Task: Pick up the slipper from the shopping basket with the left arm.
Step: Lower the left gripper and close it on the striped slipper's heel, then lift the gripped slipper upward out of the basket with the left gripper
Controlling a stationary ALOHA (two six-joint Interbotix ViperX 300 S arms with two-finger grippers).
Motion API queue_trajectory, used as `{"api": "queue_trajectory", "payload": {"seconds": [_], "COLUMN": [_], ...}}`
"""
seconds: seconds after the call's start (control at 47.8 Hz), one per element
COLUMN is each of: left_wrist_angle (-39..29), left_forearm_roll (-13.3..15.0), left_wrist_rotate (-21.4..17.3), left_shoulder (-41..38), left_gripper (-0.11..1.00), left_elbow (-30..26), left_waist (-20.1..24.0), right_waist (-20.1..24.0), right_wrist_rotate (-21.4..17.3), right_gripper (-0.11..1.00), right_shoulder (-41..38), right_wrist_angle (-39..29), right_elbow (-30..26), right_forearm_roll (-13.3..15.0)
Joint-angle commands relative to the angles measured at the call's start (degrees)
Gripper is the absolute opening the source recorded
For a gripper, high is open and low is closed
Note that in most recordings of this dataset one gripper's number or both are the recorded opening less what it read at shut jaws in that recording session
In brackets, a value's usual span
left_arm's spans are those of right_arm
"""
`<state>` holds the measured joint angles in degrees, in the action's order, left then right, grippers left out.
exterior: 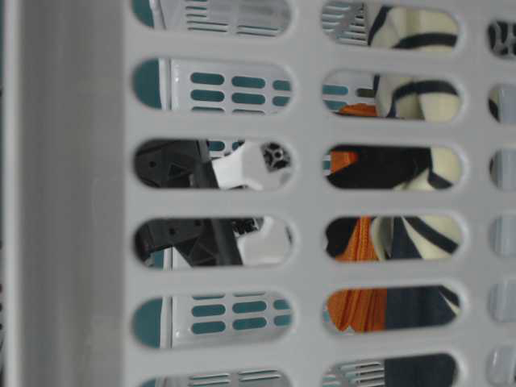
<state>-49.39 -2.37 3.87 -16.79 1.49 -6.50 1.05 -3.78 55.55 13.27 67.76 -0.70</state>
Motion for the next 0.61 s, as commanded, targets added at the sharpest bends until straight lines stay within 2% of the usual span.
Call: {"api": "queue_trajectory", "payload": {"seconds": [0.0, 0.105, 0.209, 0.418, 0.585], "left_wrist_angle": [-0.4, -2.8, -6.7, -16.5, -24.8], "left_forearm_roll": [-0.2, -0.2, -0.2, -0.2, -0.2], "left_wrist_rotate": [-0.2, -0.4, -1.2, -1.8, -2.0], "left_shoulder": [0.2, 1.8, 3.8, 6.6, 6.4], "left_gripper": [0.53, 0.26, 0.07, 0.06, 0.06], "left_elbow": [-0.3, -1.7, -4.0, -12.5, -23.4], "left_waist": [-0.1, 0.0, 0.4, 1.1, 1.8], "right_waist": [0.1, 0.0, 0.0, 0.1, 0.2], "right_wrist_rotate": [0.0, 0.0, -0.1, -0.1, -0.1], "right_gripper": [-0.01, -0.01, -0.01, -0.01, -0.01], "right_shoulder": [-0.3, -0.3, -0.3, -0.3, -0.2], "right_wrist_angle": [0.4, 0.4, 0.4, 0.4, 0.4], "right_elbow": [-0.6, -0.6, -0.6, -0.6, -0.6], "right_forearm_roll": [-0.2, -0.2, -0.2, -0.3, -0.2]}}
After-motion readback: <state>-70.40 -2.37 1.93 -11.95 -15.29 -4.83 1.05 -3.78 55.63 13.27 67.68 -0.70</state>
